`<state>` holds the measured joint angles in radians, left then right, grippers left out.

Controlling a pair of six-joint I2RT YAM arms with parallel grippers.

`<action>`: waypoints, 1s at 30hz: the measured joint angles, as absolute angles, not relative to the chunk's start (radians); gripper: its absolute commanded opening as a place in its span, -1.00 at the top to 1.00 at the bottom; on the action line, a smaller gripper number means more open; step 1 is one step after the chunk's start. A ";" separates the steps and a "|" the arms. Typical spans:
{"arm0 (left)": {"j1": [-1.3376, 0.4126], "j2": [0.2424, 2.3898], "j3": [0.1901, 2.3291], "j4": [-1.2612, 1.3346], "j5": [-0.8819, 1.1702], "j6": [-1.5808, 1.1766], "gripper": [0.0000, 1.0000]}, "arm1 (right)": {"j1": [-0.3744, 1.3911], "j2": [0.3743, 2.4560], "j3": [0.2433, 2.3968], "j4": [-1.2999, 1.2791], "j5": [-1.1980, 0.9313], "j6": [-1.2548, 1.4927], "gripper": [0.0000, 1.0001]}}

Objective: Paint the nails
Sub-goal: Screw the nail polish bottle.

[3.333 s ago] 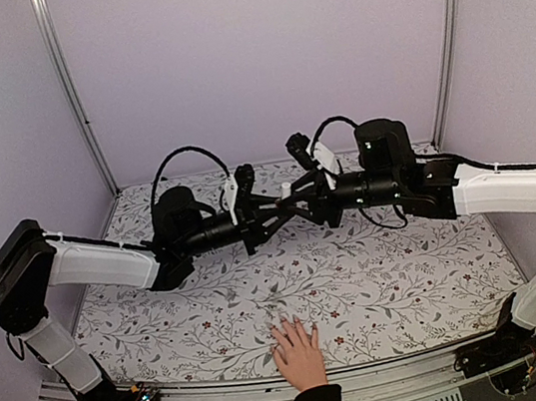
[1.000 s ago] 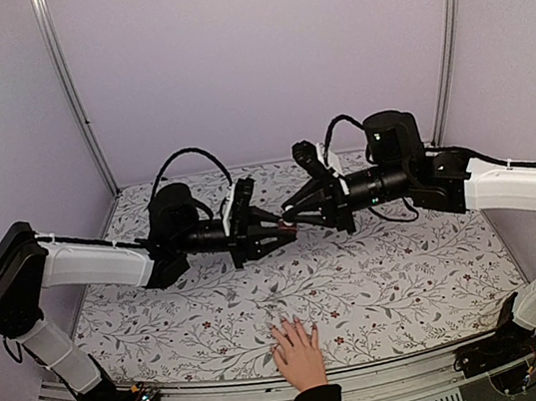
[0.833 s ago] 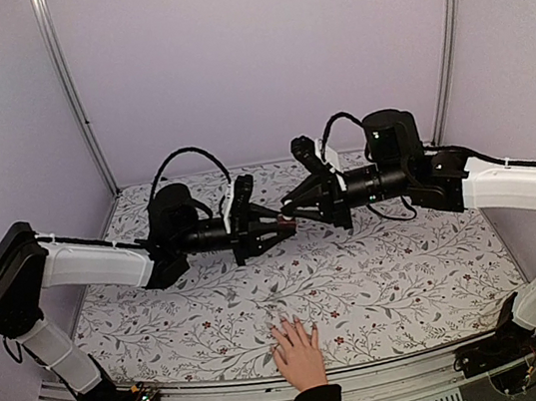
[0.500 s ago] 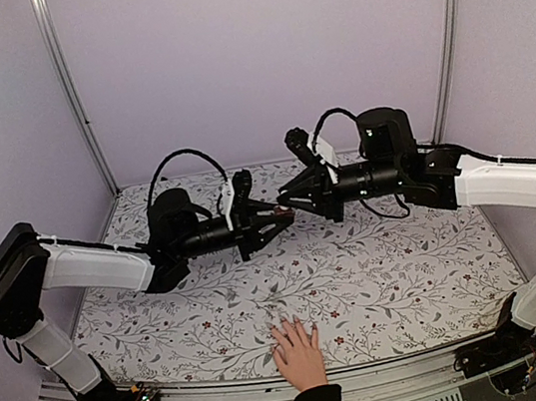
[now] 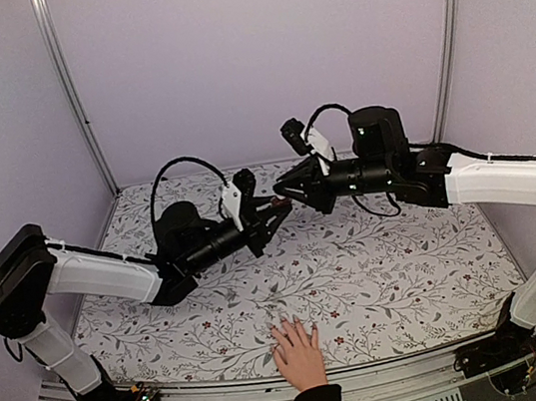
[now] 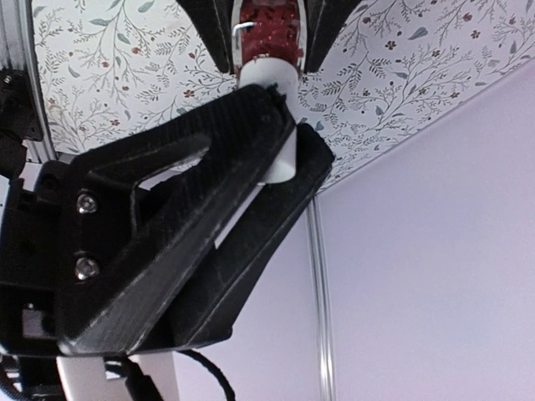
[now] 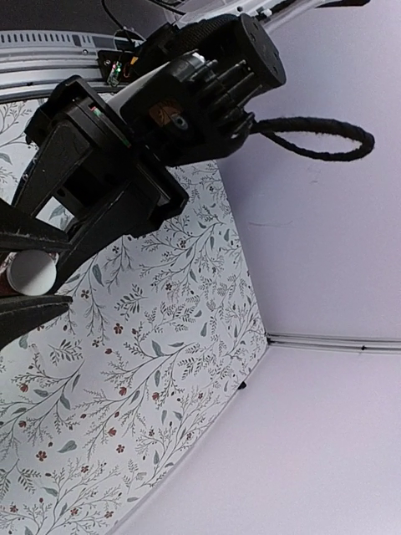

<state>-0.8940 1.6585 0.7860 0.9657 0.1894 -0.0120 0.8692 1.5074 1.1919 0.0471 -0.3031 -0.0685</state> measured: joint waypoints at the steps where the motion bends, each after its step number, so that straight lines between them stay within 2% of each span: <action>1: -0.902 1.664 0.786 0.972 0.158 -0.007 1.00 | 0.869 1.510 1.192 0.049 -0.294 -0.063 1.00; 12: -0.991 1.753 0.859 0.982 -0.192 0.100 1.00 | 0.867 1.539 1.204 0.051 -0.170 -0.009 1.00; 17: -1.007 1.766 0.871 0.982 -0.259 0.125 1.00 | 0.867 1.544 1.205 0.054 -0.146 0.013 0.98; 27: -1.007 1.764 0.873 0.966 -0.255 0.130 1.00 | 0.867 1.542 1.203 0.052 -0.142 0.019 0.55; 30: -1.005 1.752 0.873 0.952 -0.198 0.131 1.00 | 0.873 1.521 1.178 0.053 -0.145 0.013 0.41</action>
<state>-1.0050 1.7515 0.8726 0.9524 -0.1982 0.1314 0.8734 1.5208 1.1778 0.0532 -0.1448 0.0128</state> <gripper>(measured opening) 0.203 0.235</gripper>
